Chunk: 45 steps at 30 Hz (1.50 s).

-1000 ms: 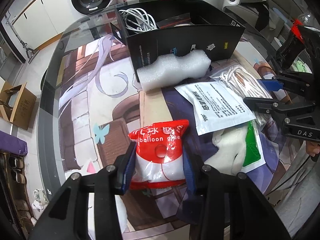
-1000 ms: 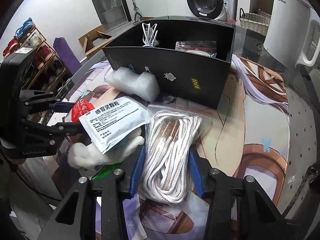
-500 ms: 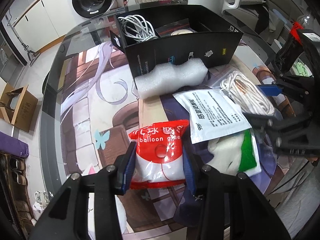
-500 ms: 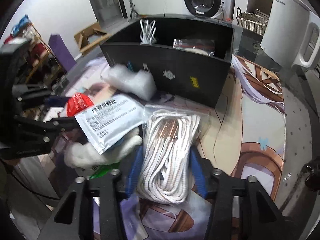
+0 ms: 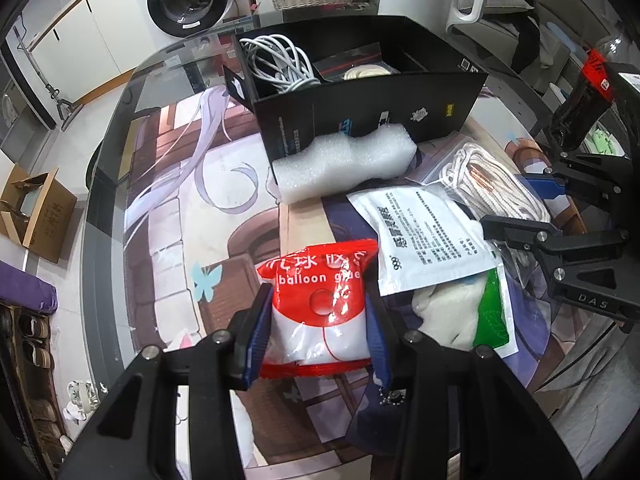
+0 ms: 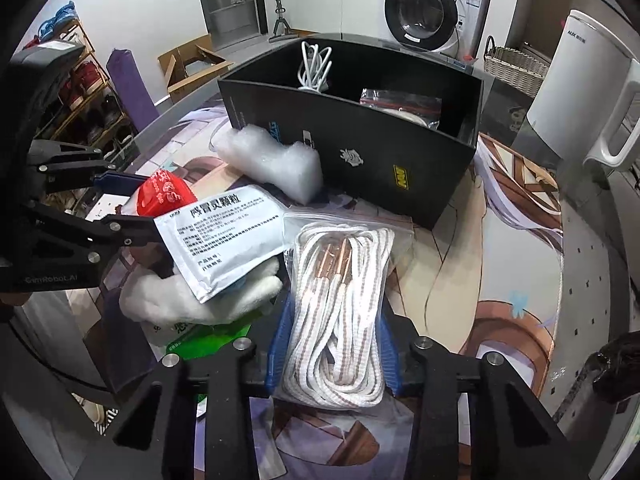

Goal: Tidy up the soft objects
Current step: 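Lift the red packet with the left tool while the right tool lifts the lace bag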

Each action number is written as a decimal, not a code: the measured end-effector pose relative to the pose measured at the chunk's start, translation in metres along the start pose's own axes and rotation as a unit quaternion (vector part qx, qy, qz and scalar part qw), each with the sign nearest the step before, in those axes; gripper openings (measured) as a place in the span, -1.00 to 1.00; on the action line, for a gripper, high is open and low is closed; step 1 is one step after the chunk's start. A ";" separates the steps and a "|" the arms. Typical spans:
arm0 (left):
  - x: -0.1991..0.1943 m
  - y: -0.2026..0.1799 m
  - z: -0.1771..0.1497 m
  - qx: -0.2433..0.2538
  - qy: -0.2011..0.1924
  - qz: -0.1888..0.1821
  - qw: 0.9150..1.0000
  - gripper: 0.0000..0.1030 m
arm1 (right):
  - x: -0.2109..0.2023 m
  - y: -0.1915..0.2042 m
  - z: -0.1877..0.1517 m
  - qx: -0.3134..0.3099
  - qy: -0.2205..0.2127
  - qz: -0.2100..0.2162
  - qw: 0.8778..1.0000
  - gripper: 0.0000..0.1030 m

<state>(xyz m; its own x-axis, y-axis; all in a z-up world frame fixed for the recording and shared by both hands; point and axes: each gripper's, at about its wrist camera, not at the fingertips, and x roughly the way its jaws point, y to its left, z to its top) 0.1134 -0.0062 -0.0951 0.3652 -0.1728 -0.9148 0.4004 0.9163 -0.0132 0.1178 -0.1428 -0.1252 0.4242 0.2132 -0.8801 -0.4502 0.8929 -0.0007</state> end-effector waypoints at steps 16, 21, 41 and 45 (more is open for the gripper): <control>-0.057 -0.003 0.009 -0.003 -0.145 0.045 0.988 -0.19 | -0.046 0.003 0.011 0.016 -0.116 0.011 0.993 -0.24; -0.096 0.003 0.006 -0.015 -0.248 0.050 0.967 -0.19 | -0.085 0.008 0.013 0.016 -0.215 0.010 0.976 -0.24; -0.168 0.009 -0.035 -0.014 -0.449 0.116 0.886 -0.19 | -0.153 0.027 -0.014 -0.014 -0.427 -0.016 0.904 -0.24; -0.169 0.015 -0.031 -0.027 -0.450 0.112 0.886 -0.19 | -0.159 0.022 -0.018 -0.003 -0.444 -0.024 0.896 -0.24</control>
<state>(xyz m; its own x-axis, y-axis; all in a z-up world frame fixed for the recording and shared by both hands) 0.0311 0.0480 0.0468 0.9619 -0.1804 -0.2053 0.2013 0.9758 0.0856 0.0266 -0.1642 0.0065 0.8999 0.4079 -0.1540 -0.4175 0.9080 -0.0346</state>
